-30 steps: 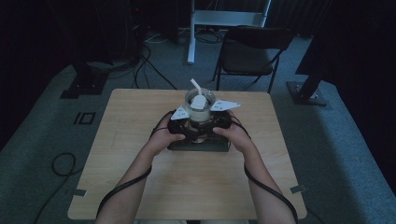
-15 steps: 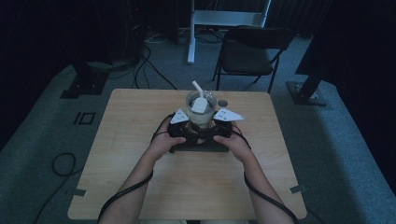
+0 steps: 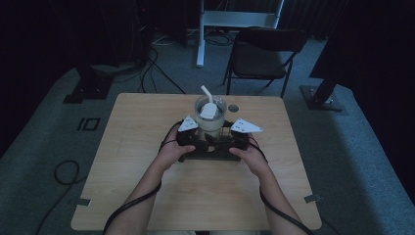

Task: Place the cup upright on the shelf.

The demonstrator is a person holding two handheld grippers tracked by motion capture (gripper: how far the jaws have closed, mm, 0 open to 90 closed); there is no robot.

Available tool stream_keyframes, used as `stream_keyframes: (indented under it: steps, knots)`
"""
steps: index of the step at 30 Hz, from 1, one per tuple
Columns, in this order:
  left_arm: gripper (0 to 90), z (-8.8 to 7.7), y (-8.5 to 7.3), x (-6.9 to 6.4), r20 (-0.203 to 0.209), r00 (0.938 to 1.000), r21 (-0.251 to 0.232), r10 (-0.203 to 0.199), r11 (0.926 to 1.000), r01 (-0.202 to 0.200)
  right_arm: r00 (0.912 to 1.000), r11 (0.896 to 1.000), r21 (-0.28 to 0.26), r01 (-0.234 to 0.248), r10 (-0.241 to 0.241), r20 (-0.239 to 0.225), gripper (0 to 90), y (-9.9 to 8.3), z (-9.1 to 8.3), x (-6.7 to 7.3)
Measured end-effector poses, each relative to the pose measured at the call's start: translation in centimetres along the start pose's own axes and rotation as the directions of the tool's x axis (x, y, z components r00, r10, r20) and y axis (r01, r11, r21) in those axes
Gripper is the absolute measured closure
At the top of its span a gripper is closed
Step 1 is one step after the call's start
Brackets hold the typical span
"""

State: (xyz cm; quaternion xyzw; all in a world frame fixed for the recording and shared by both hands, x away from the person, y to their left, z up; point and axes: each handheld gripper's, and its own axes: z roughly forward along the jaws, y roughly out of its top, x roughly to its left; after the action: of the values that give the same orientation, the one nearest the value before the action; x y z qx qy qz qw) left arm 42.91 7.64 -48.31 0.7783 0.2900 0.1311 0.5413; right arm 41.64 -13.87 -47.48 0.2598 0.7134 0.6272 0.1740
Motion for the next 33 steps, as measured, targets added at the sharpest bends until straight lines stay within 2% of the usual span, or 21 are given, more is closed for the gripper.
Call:
stream_keyframes:
  steps: [5, 6, 9, 12, 15, 16, 18, 23, 28, 33]
  knots:
    - [8.5, -0.1, 0.3, -0.6, -0.034, 0.9994, 0.016, 0.007, 0.9999, -0.006, 0.9991, 0.999, -0.014, -0.043, 0.043, 0.003, 11.9, -0.4, -1.2, -0.3]
    - [8.4, -0.1, 0.5, -0.8, -0.045, 0.9989, 0.014, 0.014, 0.9998, -0.013, 0.9979, 0.998, -0.018, -0.065, 0.065, 0.004, 11.7, -0.4, -1.4, -0.4]
    - [8.3, -0.5, 0.9, -1.0, -0.069, 0.9970, 0.009, 0.036, 0.9993, -0.035, 0.9973, 0.997, -0.023, -0.073, 0.073, 0.009, 11.7, -0.2, -1.7, -0.5]
    - [4.3, -1.1, 1.2, -1.1, -0.064, 0.9977, -0.002, 0.022, 0.9998, -0.022, 0.9975, 0.997, -0.030, -0.068, 0.068, 0.020, 11.7, 0.1, -2.3, -0.6]
    - [3.9, -2.0, 1.2, -1.1, -0.051, 0.9987, -0.001, 0.006, 1.0000, -0.006, 0.9969, 0.997, -0.021, -0.068, 0.069, 0.037, 11.7, 0.1, -2.9, -0.8]
    - [3.4, -2.3, 1.2, -1.1, -0.052, 0.9986, -0.012, 0.004, 0.9999, -0.005, 0.9968, 0.998, -0.017, -0.069, 0.069, 0.040, 11.7, 0.1, -3.2, -0.9]
    - [2.9, -3.0, 1.3, -1.1, -0.040, 0.9988, -0.041, -0.029, 0.9988, 0.027, 0.9975, 0.999, 0.016, -0.046, 0.045, 0.054, 11.7, -0.1, -3.5, -0.9]
    - [2.9, -4.3, 0.9, -1.1, -0.056, 0.9982, -0.036, -0.021, 0.9992, 0.019, 0.9971, 0.998, 0.049, -0.033, 0.030, 0.071, 11.7, -0.5, -4.5, -0.7]
    - [2.9, -5.3, 0.3, -1.1, -0.053, 0.9981, -0.050, -0.031, 0.9983, 0.028, 0.9962, 0.998, 0.045, -0.036, 0.032, 0.081, 11.7, -0.2, -5.5, -0.6]
    - [2.9, -6.9, -0.8, -1.1, -0.067, 0.9971, -0.053, -0.036, 0.9981, 0.033, 0.9917, 0.999, 0.048, -0.021, 0.014, 0.128, 11.7, 0.2, -7.2, -0.3]
